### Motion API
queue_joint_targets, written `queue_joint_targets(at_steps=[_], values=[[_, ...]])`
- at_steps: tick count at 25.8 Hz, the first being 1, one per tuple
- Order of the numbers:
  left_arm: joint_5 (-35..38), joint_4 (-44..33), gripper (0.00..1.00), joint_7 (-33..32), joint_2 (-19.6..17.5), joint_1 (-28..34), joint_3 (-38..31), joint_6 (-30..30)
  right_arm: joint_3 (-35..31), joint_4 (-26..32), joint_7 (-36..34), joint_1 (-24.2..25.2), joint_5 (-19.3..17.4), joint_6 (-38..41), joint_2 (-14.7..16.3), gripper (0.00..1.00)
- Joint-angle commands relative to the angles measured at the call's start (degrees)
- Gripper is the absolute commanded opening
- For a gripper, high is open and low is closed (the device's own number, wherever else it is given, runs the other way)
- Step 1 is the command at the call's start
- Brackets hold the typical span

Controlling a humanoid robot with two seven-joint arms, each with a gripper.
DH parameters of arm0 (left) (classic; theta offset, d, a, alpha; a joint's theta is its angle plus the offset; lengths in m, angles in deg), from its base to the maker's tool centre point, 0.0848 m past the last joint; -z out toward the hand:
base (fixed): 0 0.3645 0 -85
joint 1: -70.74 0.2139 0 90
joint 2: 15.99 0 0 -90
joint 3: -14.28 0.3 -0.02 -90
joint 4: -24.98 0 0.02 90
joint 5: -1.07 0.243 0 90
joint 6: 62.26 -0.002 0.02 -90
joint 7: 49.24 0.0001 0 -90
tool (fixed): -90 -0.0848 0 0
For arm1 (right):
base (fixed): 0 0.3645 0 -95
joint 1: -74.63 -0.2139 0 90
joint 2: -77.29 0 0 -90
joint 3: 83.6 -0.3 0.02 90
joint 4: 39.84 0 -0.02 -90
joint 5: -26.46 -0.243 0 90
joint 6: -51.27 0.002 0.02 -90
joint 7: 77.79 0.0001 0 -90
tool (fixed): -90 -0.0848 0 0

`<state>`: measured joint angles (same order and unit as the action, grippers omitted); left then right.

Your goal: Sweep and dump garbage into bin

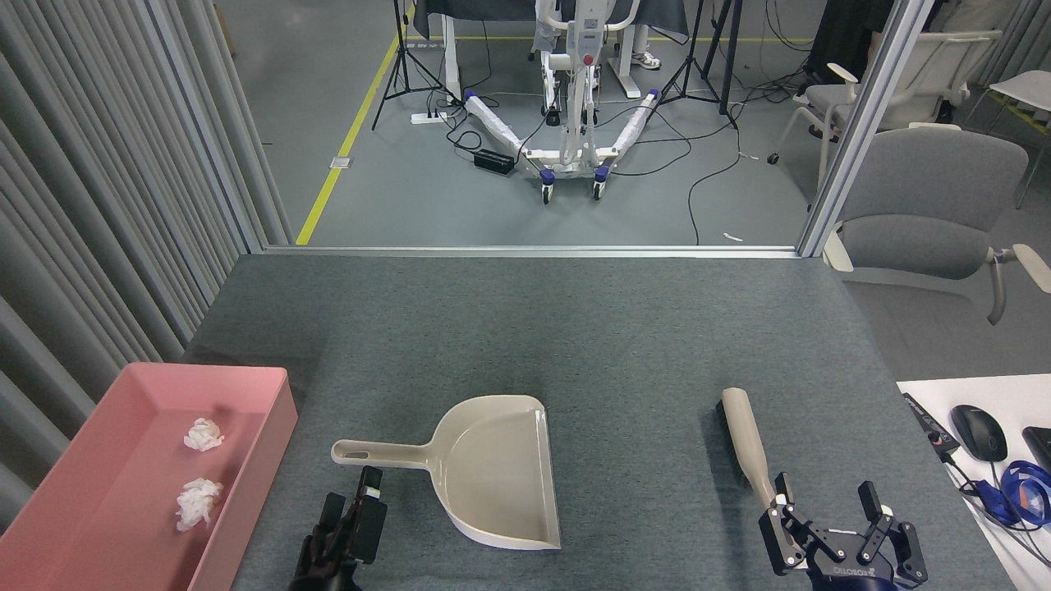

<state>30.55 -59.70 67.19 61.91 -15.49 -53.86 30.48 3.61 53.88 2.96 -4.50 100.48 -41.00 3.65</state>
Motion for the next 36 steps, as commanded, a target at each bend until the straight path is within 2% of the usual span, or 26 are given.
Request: queue_joint_targets(at_steps=[1,3,7,9,11,13,14,15,17,20,23,36], values=[[21.8,-8.6,1.00,1.3,-2.2,3.3,-0.3,-7.2,0.2,0.1,0.0,0.3,0.2,-0.2,0.1,0.98],[28.6,-10.2,1.00,0.1,-4.1,4.0,-0.5,-7.8,0.2,0.2,0.0,0.2,0.3,-0.3,0.2,0.98],[38.3,-14.4,1.00,-7.0,-11.5,6.0,-1.9,-7.2,0.2,0.2,0.0,0.1,0.3,-0.4,0.3,0.98],[38.5,-14.4,1.00,-11.0,-13.5,6.0,-4.5,-6.1,0.2,0.2,-0.2,0.1,0.5,-0.4,0.3,0.98],[38.2,-14.4,1.00,-12.3,-15.5,6.4,-9.5,-1.6,0.2,0.2,-0.3,0.2,0.6,-0.3,0.2,0.98],[38.4,-14.0,1.00,-13.0,-14.4,7.0,-18.1,3.9,0.2,0.2,-0.2,0.2,0.6,-0.4,0.2,0.98],[38.5,-13.7,1.00,-13.1,-12.6,7.0,-21.8,7.0,0.2,0.2,-0.2,0.2,0.6,-0.4,0.3,0.98],[38.5,-13.4,1.00,-13.2,-10.7,7.0,-24.7,9.2,0.2,0.2,0.0,0.0,0.6,-0.8,0.3,0.98],[38.5,-13.6,1.00,-13.2,-10.5,6.5,-27.3,10.4,0.6,0.2,0.0,-0.1,0.6,-2.7,0.7,0.98],[38.1,-13.1,1.00,-13.2,-10.0,6.5,-27.2,10.5,2.2,0.2,0.0,-0.8,0.6,-3.7,1.4,0.98],[38.0,-12.6,1.00,-13.2,-5.0,7.6,-27.0,11.8,2.2,0.2,0.0,-0.7,0.8,-2.8,1.1,0.98],[37.6,-10.4,1.00,-15.5,-3.5,5.6,-24.8,12.1,2.3,0.6,-0.1,-0.4,1.7,-1.3,0.3,0.98]])
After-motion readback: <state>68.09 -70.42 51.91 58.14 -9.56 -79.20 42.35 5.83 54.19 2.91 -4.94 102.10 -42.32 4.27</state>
